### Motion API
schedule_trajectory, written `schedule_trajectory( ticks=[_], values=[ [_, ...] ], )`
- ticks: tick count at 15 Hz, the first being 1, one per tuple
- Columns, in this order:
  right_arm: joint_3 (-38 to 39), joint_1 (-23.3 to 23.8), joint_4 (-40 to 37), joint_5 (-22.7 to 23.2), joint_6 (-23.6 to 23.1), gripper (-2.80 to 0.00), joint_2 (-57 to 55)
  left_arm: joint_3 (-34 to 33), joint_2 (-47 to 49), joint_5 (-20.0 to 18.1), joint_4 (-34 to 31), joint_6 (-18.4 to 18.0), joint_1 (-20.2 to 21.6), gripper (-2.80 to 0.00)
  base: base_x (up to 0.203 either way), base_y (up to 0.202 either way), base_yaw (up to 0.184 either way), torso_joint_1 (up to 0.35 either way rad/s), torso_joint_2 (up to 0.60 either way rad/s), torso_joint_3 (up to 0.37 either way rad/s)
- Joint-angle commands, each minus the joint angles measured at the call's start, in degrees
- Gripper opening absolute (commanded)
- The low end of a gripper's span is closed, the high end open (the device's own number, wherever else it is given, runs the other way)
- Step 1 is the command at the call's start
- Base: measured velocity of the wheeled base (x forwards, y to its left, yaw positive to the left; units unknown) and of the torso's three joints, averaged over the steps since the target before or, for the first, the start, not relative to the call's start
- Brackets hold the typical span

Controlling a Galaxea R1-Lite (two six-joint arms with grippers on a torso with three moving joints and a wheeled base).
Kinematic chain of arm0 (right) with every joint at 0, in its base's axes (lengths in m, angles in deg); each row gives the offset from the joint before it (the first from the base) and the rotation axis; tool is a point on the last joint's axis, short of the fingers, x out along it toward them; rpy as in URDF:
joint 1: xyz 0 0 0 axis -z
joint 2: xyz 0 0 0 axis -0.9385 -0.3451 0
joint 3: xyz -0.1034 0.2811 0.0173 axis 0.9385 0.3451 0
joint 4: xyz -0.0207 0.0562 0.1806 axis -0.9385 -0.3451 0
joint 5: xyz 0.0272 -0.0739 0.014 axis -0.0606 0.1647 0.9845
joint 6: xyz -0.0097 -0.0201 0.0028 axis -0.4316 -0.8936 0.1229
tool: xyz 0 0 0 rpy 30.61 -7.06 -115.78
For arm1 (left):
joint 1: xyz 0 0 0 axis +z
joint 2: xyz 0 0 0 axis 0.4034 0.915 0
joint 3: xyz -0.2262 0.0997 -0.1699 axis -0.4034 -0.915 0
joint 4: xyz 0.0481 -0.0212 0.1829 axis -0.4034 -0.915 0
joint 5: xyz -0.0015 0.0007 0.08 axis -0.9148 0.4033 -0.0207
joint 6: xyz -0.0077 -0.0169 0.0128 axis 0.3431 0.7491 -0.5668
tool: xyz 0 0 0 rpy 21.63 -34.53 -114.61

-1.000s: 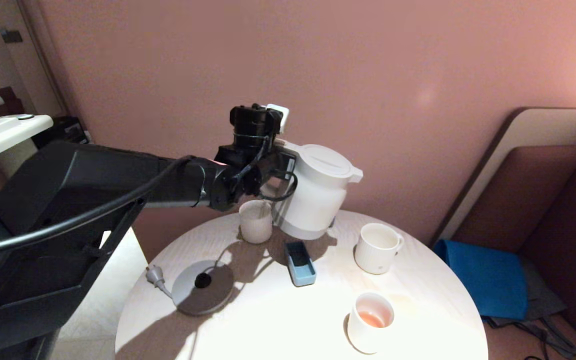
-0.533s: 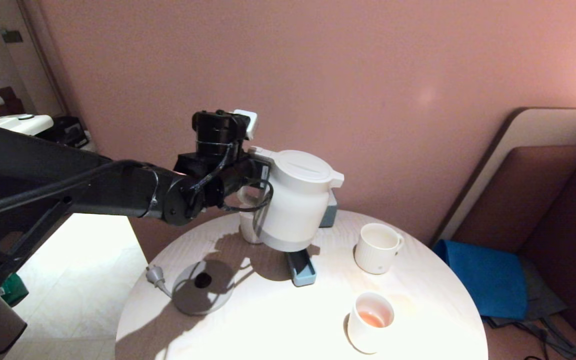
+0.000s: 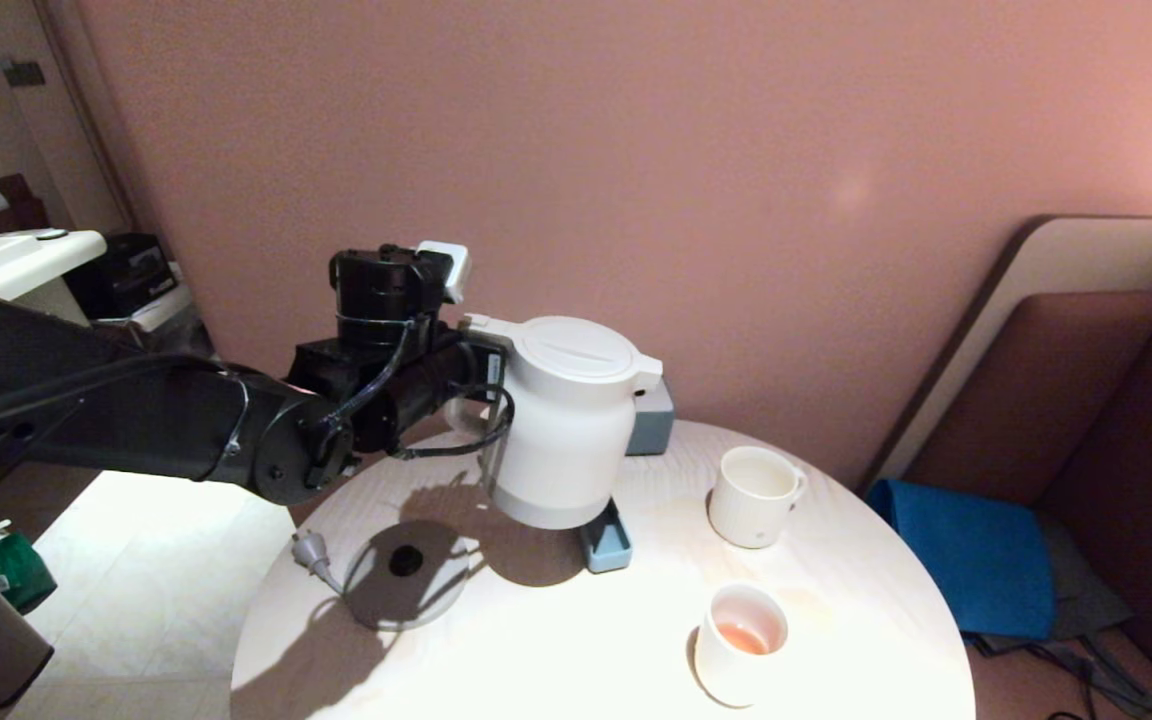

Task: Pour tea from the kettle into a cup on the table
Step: Pour water into the cup

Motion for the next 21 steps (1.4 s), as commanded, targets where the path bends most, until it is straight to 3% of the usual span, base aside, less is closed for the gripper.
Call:
schedule_trajectory(
  ticks=[1, 21],
  values=[
    [0.0, -0.02, 0.07, 0.01, -0.06, -2.8, -0.07, -1.87, -1.71, 0.2, 0.49, 0.94, 0.73, -2.8, 0.0, 0.0, 0.0, 0.0, 0.0, 0.0],
    [-2.18, -0.02, 1.64, -0.61, -0.28, -2.8, -0.07, -3.78, -2.22, 0.29, 0.6, 1.17, 1.1, -2.8, 0.0, 0.0, 0.0, 0.0, 0.0, 0.0]
  ],
)
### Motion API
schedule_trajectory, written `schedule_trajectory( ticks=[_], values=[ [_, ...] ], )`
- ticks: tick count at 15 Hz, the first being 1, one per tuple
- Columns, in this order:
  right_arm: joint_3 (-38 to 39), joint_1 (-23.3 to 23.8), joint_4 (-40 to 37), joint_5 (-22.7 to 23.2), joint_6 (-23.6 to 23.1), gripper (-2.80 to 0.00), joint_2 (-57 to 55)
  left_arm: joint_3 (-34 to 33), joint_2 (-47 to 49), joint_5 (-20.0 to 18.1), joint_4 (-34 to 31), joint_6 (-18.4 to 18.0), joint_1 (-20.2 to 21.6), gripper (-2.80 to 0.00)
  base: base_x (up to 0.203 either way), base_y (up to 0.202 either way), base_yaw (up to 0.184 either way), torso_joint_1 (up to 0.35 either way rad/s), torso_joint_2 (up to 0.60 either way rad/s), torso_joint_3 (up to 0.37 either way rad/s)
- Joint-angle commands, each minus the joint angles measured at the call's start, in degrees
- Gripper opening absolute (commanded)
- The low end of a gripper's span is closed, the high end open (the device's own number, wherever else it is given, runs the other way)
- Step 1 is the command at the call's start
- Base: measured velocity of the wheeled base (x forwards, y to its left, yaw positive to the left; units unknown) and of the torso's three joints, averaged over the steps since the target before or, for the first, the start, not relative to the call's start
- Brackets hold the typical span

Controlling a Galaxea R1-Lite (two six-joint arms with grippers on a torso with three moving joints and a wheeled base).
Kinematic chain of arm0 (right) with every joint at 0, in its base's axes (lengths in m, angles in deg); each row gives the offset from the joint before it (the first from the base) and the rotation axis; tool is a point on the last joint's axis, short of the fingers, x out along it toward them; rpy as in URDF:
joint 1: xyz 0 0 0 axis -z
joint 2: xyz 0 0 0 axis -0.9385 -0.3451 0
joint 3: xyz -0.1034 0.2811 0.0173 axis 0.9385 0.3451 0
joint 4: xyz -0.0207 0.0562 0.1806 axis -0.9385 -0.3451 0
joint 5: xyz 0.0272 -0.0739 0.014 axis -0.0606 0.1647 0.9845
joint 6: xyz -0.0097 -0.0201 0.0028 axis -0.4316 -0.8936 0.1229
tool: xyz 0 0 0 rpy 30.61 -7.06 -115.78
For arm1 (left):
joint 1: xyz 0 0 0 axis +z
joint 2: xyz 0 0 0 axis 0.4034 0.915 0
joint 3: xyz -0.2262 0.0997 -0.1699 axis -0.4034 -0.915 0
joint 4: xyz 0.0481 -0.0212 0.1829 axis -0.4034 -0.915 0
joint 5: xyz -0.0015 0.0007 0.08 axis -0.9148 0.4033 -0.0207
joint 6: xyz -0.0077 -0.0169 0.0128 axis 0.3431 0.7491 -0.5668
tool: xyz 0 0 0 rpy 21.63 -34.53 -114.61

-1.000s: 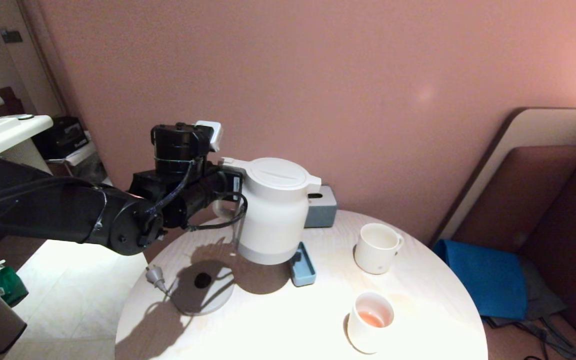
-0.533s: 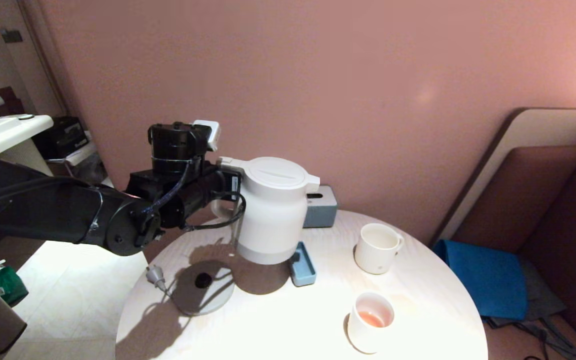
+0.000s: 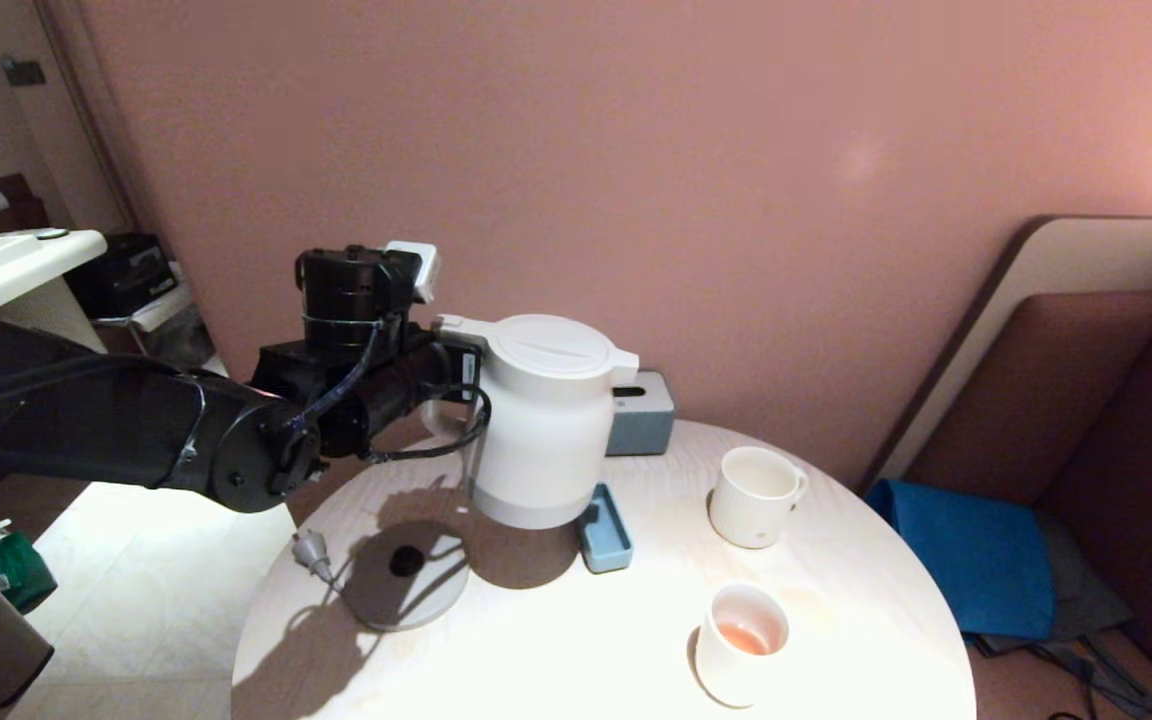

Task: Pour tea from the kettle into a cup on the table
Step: Pour water into the cup

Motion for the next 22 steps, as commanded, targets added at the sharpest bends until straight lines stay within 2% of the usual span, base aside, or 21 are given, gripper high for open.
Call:
schedule_trajectory(
  ticks=[1, 3, 7, 13, 17, 20, 22],
  values=[
    [-4.5, -0.02, -0.33, -0.19, -0.15, -2.8, -0.29, -1.4, 0.08, 0.13, 1.48, 0.03, 0.05, -2.8, 0.0, 0.0, 0.0, 0.0, 0.0, 0.0],
    [-10.7, -0.02, -3.13, 0.11, -0.16, -2.8, -4.04, -2.48, 0.54, 0.13, 5.64, -0.22, -0.03, -2.8, 0.0, 0.0, 0.0, 0.0, 0.0, 0.0],
    [-20.1, -0.15, -2.0, 0.36, 0.6, -2.8, -20.13, -2.95, -0.44, 0.22, 5.78, -0.15, 0.05, -2.8, 0.0, 0.0, 0.0, 0.0, 0.0, 0.0],
    [-37.21, -0.06, 0.33, -0.81, 2.28, -2.8, -52.11, -4.6, -2.94, 0.22, 5.77, -0.15, 0.05, -2.8, 0.0, 0.0, 0.0, 0.0, 0.0, 0.0],
    [-42.79, 2.57, 0.4, -1.54, 1.24, -2.8, -72.61, -5.05, -3.92, 0.13, 5.77, -0.15, 0.92, -2.8, 0.0, 0.0, 0.0, 0.0, 0.0, 0.0],
    [-42.89, 7.31, 1.69, 1.84, -3.15, -2.8, -84.42, -6.1, -4.35, 0.13, 5.77, -0.15, 1.01, -2.8, 0.0, 0.0, 0.0, 0.0, 0.0, 0.0],
    [-41.78, 11.09, 2.39, 7.94, -6.27, -2.8, -89.57, -6.37, -4.35, 0.04, 5.77, -0.15, 1.19, -2.8, 0.0, 0.0, 0.0, 0.0, 0.0, 0.0]
  ],
)
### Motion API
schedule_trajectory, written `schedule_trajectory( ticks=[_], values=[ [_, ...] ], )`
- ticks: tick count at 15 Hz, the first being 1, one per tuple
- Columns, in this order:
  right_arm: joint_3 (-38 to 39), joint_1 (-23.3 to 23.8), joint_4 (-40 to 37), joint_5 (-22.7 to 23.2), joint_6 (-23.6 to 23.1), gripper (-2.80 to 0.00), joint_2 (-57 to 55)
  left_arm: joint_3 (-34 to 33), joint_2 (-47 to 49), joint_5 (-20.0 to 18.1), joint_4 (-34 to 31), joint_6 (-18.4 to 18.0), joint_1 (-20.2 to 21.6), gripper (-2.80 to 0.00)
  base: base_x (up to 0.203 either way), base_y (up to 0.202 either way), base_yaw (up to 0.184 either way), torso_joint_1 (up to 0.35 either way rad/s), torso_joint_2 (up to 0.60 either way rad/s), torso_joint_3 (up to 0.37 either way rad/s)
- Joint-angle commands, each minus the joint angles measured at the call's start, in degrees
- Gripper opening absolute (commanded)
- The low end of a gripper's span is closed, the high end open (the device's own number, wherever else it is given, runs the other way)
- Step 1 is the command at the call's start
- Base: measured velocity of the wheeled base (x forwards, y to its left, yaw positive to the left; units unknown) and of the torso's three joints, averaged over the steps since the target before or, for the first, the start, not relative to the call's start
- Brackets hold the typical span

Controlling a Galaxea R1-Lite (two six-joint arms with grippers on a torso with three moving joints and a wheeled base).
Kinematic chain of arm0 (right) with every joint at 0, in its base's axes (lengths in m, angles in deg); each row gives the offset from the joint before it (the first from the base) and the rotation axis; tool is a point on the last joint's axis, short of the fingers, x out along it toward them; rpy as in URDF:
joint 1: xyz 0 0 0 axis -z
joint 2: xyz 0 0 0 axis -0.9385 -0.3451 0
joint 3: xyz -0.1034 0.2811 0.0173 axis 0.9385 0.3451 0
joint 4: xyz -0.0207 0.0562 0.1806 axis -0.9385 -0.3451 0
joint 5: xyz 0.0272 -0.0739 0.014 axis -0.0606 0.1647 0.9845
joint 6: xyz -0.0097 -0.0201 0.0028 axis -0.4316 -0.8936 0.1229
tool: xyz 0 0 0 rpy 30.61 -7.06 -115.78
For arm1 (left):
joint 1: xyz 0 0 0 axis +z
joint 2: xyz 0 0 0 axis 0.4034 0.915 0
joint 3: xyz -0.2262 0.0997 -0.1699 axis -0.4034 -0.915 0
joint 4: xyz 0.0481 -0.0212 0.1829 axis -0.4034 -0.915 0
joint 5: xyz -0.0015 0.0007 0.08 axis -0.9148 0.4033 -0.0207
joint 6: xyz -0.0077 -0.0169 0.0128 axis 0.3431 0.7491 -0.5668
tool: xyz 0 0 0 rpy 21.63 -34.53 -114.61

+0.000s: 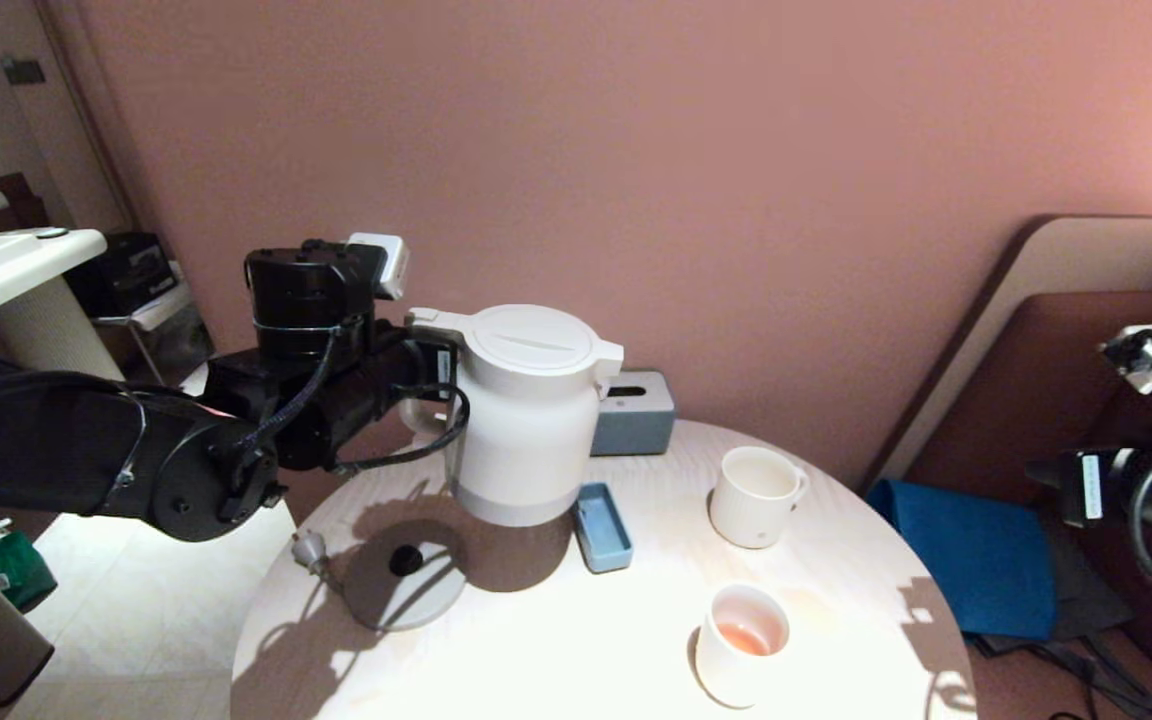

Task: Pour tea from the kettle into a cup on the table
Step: Pour water into the cup

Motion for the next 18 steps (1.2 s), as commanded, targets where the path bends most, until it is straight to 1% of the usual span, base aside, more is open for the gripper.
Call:
schedule_trajectory(
  ticks=[1, 2, 3, 6, 7, 8, 10, 13, 14, 15, 18],
  values=[
    [2.49, 3.9, 1.09, 7.39, -4.16, -2.8, -9.87, -0.24, -0.14, 0.06, 0.29, 0.04, 0.02, -2.8, 0.0, 0.0, 0.0, 0.0, 0.0, 0.0],
    [4.85, 4.75, 5.09, 10.0, -6.19, -2.8, -11.42, -0.24, -0.14, 0.06, 0.29, 0.04, 0.0, -2.8, 0.0, 0.0, 0.0, 0.0, 0.0, 0.0],
    [7.36, 5.26, 12.13, 11.82, -7.05, -2.8, -13.28, -0.24, -0.22, -0.03, 0.29, 0.04, 0.0, -2.8, 0.0, 0.0, 0.0, 0.0, 0.0, 0.0],
    [16.87, 5.8, 39.24, 14.45, -7.98, -2.8, -22.51, -0.17, -0.13, 0.01, 0.32, 0.04, 0.09, -2.8, 0.0, 0.0, 0.0, 0.0, 0.0, 0.0],
    [19.42, 5.84, 46.33, 15.29, -8.13, -2.8, -25.4, -0.15, -0.04, -0.03, 0.29, 0.04, 0.08, -2.8, 0.0, 0.0, 0.0, 0.0, 0.0, 0.0],
    [21.35, 5.83, 50.46, 17.02, -8.14, -2.8, -27.17, -0.15, 0.22, -0.03, 0.38, 0.04, 0.09, -2.8, 0.0, 0.0, 0.0, 0.0, 0.0, 0.0],
    [21.77, 5.41, 51.12, 20.24, -7.46, -2.8, -27.42, 0.01, 1.05, -0.07, 0.38, 0.04, 0.09, -2.8, 0.0, 0.0, 0.0, 0.0, 0.0, 0.0],
    [20.09, 3.49, 51.52, 20.68, -3.9, -2.8, -26.98, 0.17, 1.01, -0.12, 0.38, 0.13, 0.0, -2.8, 0.0, 0.0, 0.0, 0.0, 0.0, 0.0],
    [19.57, 2.42, 51.46, 21.49, -2.7, -2.8, -26.99, 0.39, 1.01, -0.12, 0.38, 0.13, 0.0, -2.8, 0.0, 0.0, 0.0, 0.0, 0.0, 0.0],
    [19.21, 1.33, 51.15, 22.11, -2.25, -2.8, -27.23, 0.55, 1.01, -0.12, 0.38, 0.13, 0.05, -2.8, 0.0, 0.0, 0.0, 0.0, 0.0, 0.0],
    [18.82, -1.41, 51.18, 22.07, -2.18, -2.8, -29.56, 0.55, 1.09, -0.12, 0.38, 0.22, 0.09, -2.8, 0.0, 0.0, 0.0, 0.0, 0.0, 0.0]
  ],
)
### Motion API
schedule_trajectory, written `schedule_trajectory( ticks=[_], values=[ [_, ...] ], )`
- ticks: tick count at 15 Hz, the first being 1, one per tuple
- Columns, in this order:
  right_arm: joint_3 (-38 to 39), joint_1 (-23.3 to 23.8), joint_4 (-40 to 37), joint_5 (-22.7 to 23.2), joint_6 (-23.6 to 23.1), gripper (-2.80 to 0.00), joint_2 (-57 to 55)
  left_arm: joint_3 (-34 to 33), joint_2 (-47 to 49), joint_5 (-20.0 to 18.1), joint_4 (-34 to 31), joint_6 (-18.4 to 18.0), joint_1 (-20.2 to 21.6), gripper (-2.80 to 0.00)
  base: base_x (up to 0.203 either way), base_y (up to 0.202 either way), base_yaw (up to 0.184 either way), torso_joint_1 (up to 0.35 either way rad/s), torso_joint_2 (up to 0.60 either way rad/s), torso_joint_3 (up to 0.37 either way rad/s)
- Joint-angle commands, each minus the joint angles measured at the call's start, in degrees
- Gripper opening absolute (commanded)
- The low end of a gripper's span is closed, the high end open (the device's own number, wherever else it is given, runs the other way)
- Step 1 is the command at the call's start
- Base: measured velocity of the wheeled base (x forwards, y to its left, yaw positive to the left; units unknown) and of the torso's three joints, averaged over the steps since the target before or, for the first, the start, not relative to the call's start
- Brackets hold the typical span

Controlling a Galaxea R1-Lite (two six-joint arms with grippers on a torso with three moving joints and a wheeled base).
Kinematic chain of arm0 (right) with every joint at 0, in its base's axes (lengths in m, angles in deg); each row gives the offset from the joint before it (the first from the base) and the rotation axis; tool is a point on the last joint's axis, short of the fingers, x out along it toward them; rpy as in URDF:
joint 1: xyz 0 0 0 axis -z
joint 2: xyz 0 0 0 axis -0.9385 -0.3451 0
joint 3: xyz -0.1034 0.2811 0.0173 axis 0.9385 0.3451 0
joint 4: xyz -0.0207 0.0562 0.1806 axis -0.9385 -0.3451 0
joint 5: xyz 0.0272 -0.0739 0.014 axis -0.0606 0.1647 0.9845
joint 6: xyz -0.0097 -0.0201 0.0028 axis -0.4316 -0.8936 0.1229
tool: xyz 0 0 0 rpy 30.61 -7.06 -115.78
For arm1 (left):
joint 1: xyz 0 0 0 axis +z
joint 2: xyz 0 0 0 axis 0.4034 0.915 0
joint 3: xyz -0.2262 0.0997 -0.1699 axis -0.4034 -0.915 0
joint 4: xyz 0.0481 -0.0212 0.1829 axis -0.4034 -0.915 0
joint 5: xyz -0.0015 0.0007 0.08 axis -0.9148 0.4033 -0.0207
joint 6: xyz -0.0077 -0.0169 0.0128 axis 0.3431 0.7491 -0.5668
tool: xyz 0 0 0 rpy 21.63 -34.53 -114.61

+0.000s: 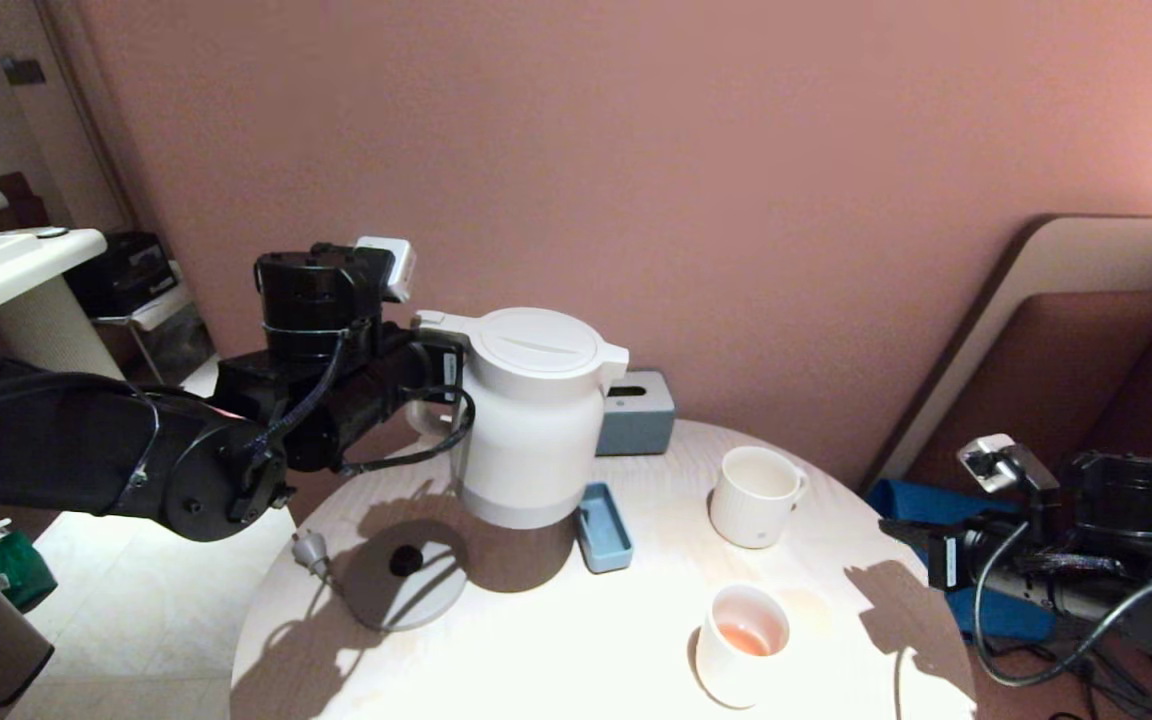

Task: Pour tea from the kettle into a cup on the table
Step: Pour water into the cup

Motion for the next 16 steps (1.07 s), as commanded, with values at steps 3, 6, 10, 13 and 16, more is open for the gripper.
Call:
schedule_trajectory(
  ticks=[3, 6, 10, 13, 16],
  values=[
    [-2.5, -1.79, 0.45, 0.16, -0.08, -2.8, -4.62, 0.14, -0.2, 0.11, 0.23, 1.17, 0.05, -2.8, 0.0, 0.0, 0.0, 0.0, 0.0, 0.0],
    [-4.36, -1.81, 0.19, -0.07, -0.08, -2.8, -5.13, 0.05, -0.06, 0.2, 0.23, 1.12, 0.05, -2.8, 0.0, 0.0, 0.0, 0.0, 0.0, 0.0],
    [-6.62, -2.32, 0.87, -4.98, -0.25, -2.8, -8.87, -0.3, -0.64, 0.2, 0.23, 1.17, 0.05, -2.8, 0.0, 0.0, 0.0, 0.0, 0.0, 0.0],
    [-6.91, -3.12, 1.21, -5.11, 0.02, -2.8, -9.14, -0.2, -0.64, 0.17, 0.23, 1.17, 0.05, -2.8, 0.0, 0.0, 0.0, 0.0, 0.0, 0.0],
    [-7.22, -3.71, 1.28, -5.11, 0.0, 0.0, -9.14, -0.13, -0.37, 0.11, 0.18, 1.17, 0.05, -2.8, 0.0, 0.0, 0.0, 0.0, 0.0, 0.0]
  ],
)
